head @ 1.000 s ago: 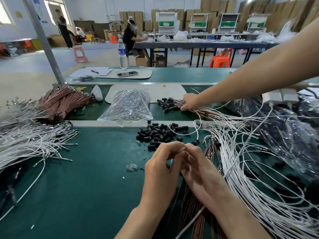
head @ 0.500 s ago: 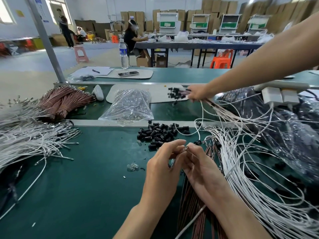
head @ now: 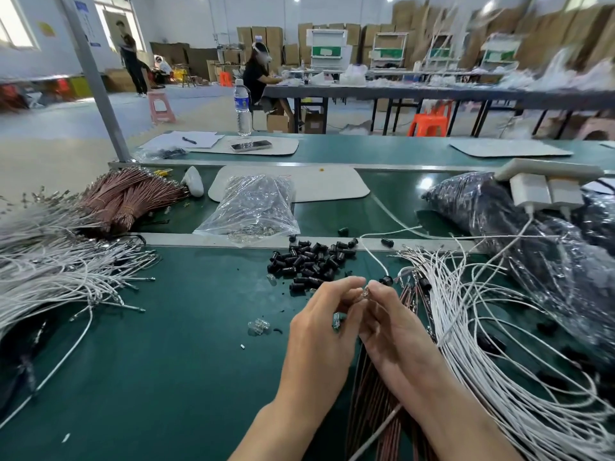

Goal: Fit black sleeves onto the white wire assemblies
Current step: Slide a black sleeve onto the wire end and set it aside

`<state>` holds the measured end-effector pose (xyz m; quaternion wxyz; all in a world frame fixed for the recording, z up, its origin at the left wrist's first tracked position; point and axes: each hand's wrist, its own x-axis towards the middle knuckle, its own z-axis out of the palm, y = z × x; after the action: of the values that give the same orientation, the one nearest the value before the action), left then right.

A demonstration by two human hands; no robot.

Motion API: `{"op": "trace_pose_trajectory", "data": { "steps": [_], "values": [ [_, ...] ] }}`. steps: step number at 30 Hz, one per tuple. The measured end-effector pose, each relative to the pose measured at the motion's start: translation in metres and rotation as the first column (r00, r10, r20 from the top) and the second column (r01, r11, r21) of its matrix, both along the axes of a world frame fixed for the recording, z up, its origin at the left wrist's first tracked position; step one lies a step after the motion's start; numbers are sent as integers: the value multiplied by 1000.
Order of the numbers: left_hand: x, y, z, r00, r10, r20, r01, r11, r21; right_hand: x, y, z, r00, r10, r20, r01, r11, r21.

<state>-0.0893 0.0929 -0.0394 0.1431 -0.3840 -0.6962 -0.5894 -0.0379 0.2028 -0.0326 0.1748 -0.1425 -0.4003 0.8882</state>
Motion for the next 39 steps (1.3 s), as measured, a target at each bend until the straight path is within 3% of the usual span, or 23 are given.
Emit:
{"op": "trace_pose_trajectory", "data": {
  "steps": [21,34,39],
  "values": [
    [1,-5,-1,997,25,68,-25,1000,1,2,-2,5,999,16,42,-18,999,48],
    [-6,-10,3,997,-54,52,62,985,-162,11,3,16,995,69,65,-78,987,144],
    [-5,-13,8,1000,-6,25,11,981,-191,12,2,15,992,88,85,-100,983,152]
  ]
}}
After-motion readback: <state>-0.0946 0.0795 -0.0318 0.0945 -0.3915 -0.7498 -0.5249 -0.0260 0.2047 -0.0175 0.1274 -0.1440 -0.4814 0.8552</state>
